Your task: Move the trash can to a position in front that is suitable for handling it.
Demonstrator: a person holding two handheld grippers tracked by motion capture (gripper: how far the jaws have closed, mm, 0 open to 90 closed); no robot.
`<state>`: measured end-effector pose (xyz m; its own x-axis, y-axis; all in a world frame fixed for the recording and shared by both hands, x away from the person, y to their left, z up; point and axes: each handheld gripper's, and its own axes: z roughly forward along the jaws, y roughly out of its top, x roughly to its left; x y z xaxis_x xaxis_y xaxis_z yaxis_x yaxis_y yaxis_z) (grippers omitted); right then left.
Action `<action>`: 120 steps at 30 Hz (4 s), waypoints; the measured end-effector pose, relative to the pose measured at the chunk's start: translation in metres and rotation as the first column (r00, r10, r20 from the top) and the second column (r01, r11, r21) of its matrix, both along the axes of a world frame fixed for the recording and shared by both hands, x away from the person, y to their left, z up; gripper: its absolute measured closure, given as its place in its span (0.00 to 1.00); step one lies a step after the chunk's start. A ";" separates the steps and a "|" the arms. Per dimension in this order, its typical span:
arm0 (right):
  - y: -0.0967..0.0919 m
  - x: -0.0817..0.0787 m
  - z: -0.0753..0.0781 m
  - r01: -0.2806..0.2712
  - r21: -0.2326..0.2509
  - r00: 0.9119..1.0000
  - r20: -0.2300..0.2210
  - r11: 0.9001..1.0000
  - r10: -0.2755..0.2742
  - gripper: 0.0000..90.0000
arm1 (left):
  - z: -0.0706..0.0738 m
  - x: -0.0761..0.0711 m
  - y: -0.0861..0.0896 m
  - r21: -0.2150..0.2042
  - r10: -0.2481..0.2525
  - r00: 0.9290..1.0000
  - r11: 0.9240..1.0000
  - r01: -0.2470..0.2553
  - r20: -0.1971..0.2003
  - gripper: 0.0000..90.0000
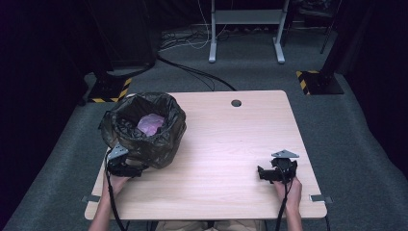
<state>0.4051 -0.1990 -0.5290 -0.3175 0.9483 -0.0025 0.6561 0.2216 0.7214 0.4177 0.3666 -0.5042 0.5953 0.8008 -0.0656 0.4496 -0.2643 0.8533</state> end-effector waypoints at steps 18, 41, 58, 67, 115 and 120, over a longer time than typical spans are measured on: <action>0.000 0.000 0.000 0.001 0.001 1.000 0.001 1.000 -0.001 0.03 | 0.006 0.021 -0.049 0.047 -0.117 0.993 0.992 0.116 0.028 0.00; 0.054 0.035 0.075 -0.171 0.158 0.985 0.000 0.973 0.173 0.10 | -0.023 0.006 -0.064 0.224 0.027 0.991 0.975 0.004 -0.133 0.00; 0.157 0.116 0.176 -0.339 0.190 0.940 0.026 0.921 0.341 0.21 | -0.026 0.009 -0.062 0.187 0.067 0.988 0.981 -0.040 -0.143 0.00; 0.198 0.154 0.193 -0.353 0.210 0.931 -0.018 0.912 0.365 0.35 | -0.026 0.009 -0.062 0.188 0.067 0.988 0.981 -0.040 -0.142 0.00; 0.155 0.155 0.177 -0.232 0.125 0.963 -0.110 0.965 0.246 0.76 | -0.026 0.008 -0.062 0.190 0.060 0.987 0.981 -0.031 -0.147 0.00; 0.140 0.152 0.177 -0.232 0.123 0.963 -0.111 0.965 0.246 0.76 | -0.026 0.008 -0.062 0.191 0.064 0.987 0.981 -0.035 -0.149 0.00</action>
